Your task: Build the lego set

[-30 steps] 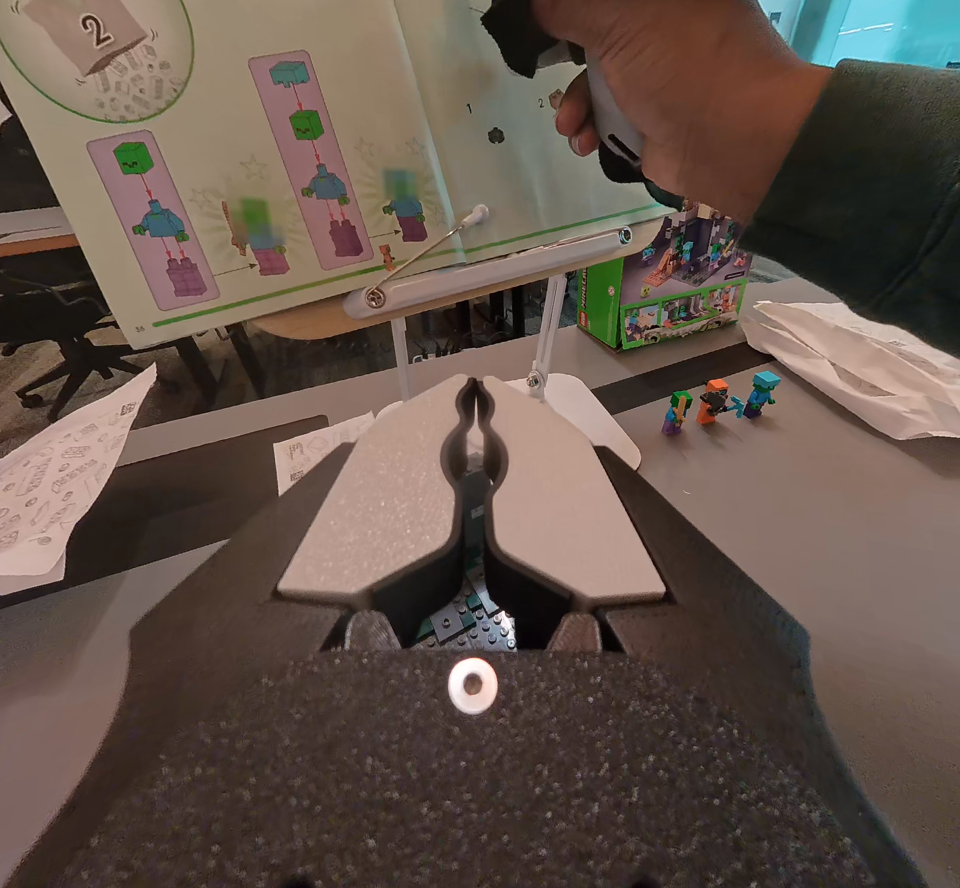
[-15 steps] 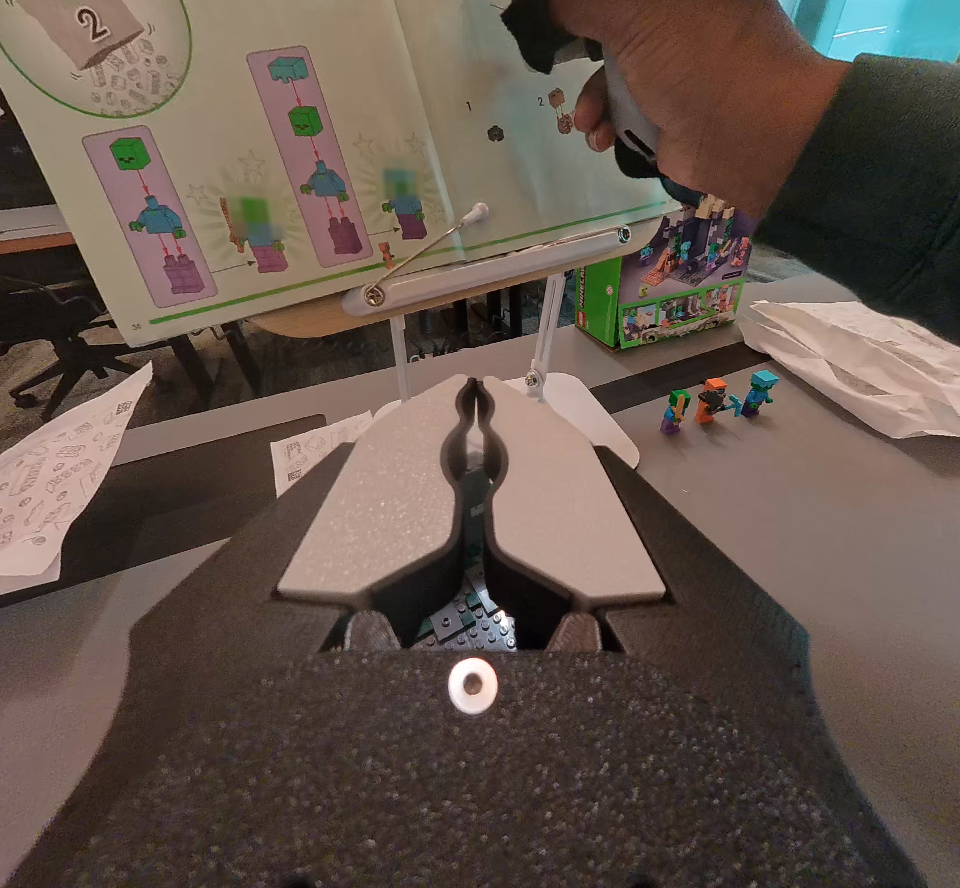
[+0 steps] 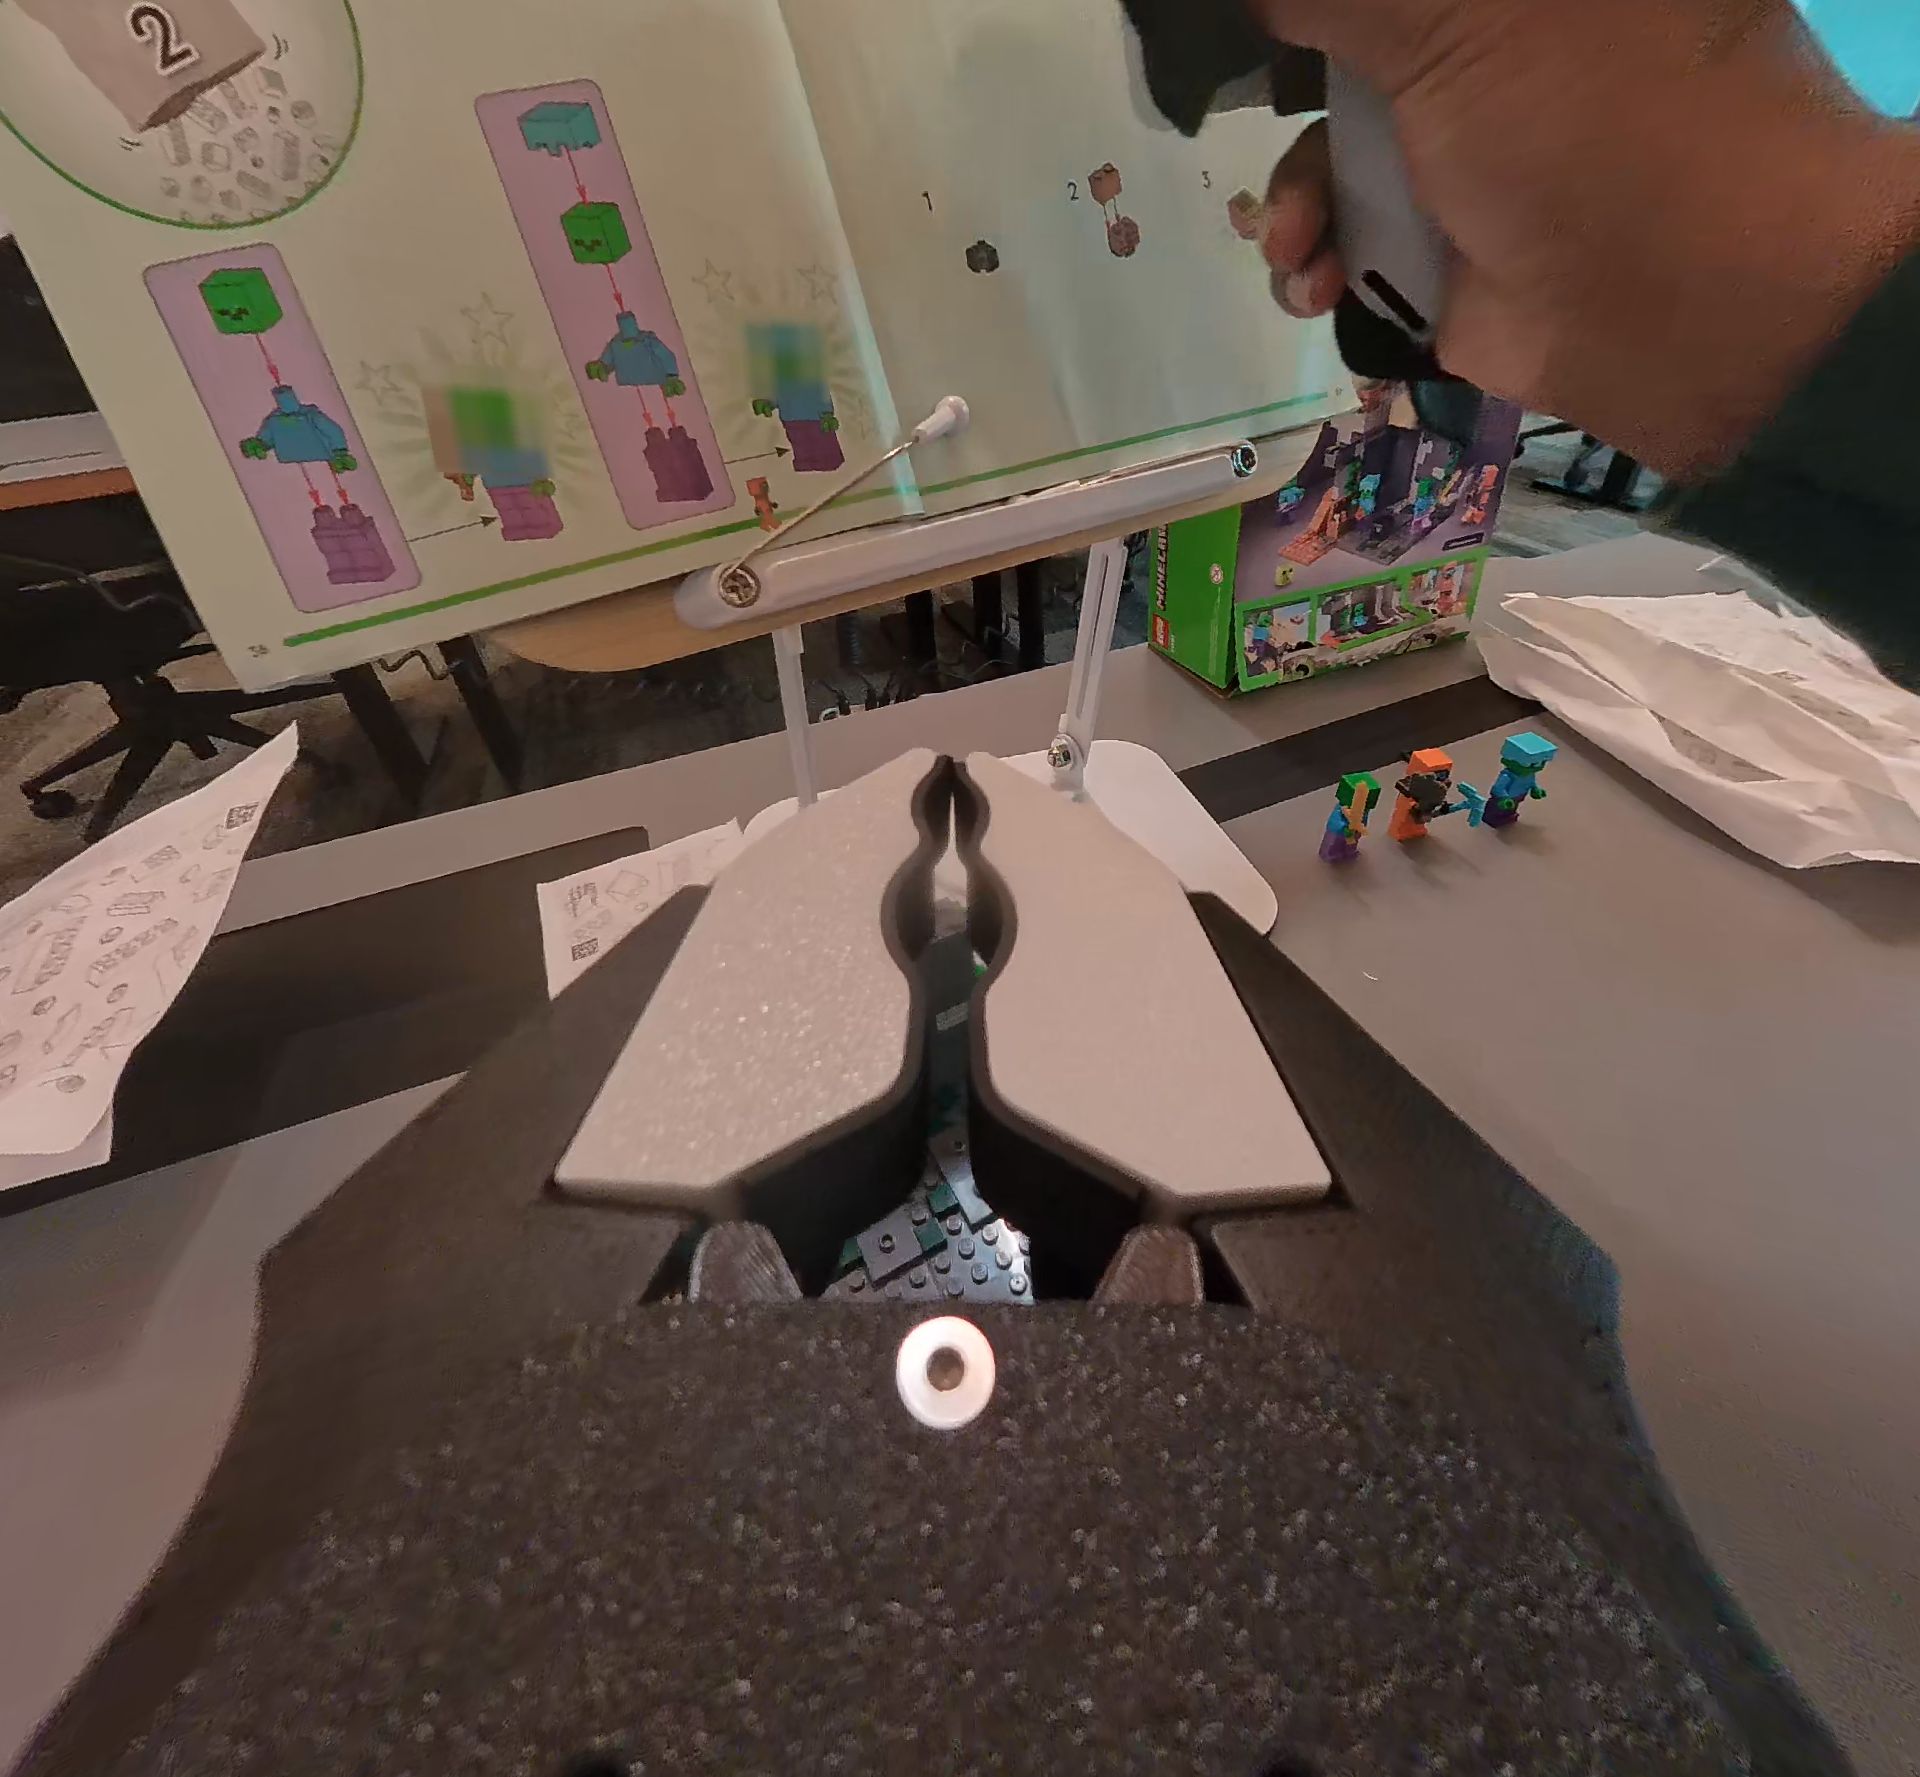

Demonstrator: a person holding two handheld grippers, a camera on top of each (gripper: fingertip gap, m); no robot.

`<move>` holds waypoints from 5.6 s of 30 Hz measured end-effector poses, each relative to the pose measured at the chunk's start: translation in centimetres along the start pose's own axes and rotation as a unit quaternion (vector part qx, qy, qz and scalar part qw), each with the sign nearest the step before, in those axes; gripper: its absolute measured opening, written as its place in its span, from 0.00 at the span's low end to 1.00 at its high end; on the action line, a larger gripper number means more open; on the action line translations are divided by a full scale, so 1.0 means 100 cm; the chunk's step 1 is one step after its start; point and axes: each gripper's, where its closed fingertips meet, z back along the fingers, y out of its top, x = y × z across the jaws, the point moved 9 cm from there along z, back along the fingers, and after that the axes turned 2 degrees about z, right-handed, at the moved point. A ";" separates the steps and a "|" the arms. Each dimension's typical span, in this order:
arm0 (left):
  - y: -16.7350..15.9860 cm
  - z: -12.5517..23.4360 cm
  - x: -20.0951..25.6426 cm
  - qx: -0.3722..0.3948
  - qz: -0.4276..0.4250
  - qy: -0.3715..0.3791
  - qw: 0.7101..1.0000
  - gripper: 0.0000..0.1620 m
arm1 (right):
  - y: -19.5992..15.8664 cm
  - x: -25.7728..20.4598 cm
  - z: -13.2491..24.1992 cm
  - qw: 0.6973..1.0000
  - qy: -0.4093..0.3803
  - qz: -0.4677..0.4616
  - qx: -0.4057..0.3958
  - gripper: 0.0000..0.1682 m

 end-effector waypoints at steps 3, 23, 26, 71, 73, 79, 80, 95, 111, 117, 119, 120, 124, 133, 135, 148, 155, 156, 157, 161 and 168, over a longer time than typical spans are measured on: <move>0.002 0.001 0.003 0.004 -0.004 -0.004 1.000 0.00 | -0.002 -0.005 0.028 1.000 0.009 -0.008 0.011 0.00; 0.003 0.003 0.038 -0.017 -0.027 -0.067 0.997 0.00 | -0.105 -0.040 0.198 0.990 0.060 -0.096 -0.081 0.00; 0.005 0.004 0.027 -0.028 -0.027 -0.079 0.996 0.00 | -0.123 -0.043 0.207 0.988 0.081 -0.097 -0.085 0.00; -0.022 0.116 -0.116 -0.449 -0.206 -0.211 0.844 0.11 | -0.153 -0.056 0.210 0.977 0.119 -0.118 -0.129 0.03; -0.030 0.102 -0.126 -0.481 -0.218 -0.226 0.819 0.11 | -0.154 -0.058 0.210 0.976 0.125 -0.115 -0.134 0.03; -0.058 0.065 -0.143 -0.539 -0.250 -0.287 0.752 0.12 | -0.156 -0.060 0.210 0.975 0.135 -0.110 -0.142 0.03; -0.063 0.062 -0.143 -0.549 -0.252 -0.298 0.739 0.12 | -0.156 -0.060 0.210 0.974 0.135 -0.110 -0.143 0.03; -0.088 0.031 -0.140 -0.569 -0.326 -0.323 0.683 0.17 | -0.165 -0.062 0.207 0.971 0.145 -0.107 -0.160 0.02; -0.097 0.014 -0.139 -0.552 -0.304 -0.360 0.688 0.10 | -0.169 -0.063 0.206 0.968 0.151 -0.105 -0.169 0.02; -0.097 0.015 -0.141 -0.546 -0.296 -0.357 0.697 0.10 | -0.170 -0.066 0.206 0.968 0.155 -0.100 -0.172 0.02; -0.097 0.017 -0.140 -0.543 -0.300 -0.355 0.699 0.10 | -0.170 -0.066 0.206 0.968 0.155 -0.099 -0.172 0.02; -0.096 0.018 -0.140 -0.544 -0.303 -0.354 0.698 0.10 | -0.170 -0.065 0.206 0.968 0.154 -0.099 -0.172 0.02; -0.081 0.023 -0.132 -0.527 -0.309 -0.357 0.707 0.10 | -0.171 -0.065 0.206 0.967 0.154 -0.101 -0.173 0.02; -0.055 0.032 -0.037 -0.481 -0.329 -0.407 0.704 0.09 | -0.170 -0.068 0.206 0.968 0.157 -0.095 -0.173 0.02; -0.062 0.031 -0.012 -0.477 -0.325 -0.425 0.697 0.10 | -0.169 -0.067 0.206 0.968 0.155 -0.094 -0.171 0.02; -0.090 0.028 0.057 -0.476 -0.317 -0.471 0.671 0.10 | -0.168 -0.062 0.207 0.969 0.152 -0.097 -0.169 0.02; -0.094 0.036 0.073 -0.472 -0.275 -0.461 0.700 0.12 | -0.170 -0.062 0.206 0.968 0.153 -0.098 -0.172 0.02; -0.094 0.038 0.076 -0.467 -0.271 -0.457 0.707 0.15 | -0.171 -0.062 0.206 0.968 0.153 -0.098 -0.173 0.02; -0.095 0.040 0.078 -0.460 -0.267 -0.453 0.716 0.17 | -0.171 -0.063 0.206 0.968 0.154 -0.097 -0.174 0.02; -0.092 0.051 0.082 -0.422 -0.236 -0.436 0.759 0.19 | -0.173 -0.065 0.205 0.967 0.156 -0.094 -0.179 0.02; -0.066 0.079 0.056 -0.385 -0.224 -0.397 0.803 0.19 | -0.174 -0.064 0.205 0.967 0.154 -0.096 -0.179 0.02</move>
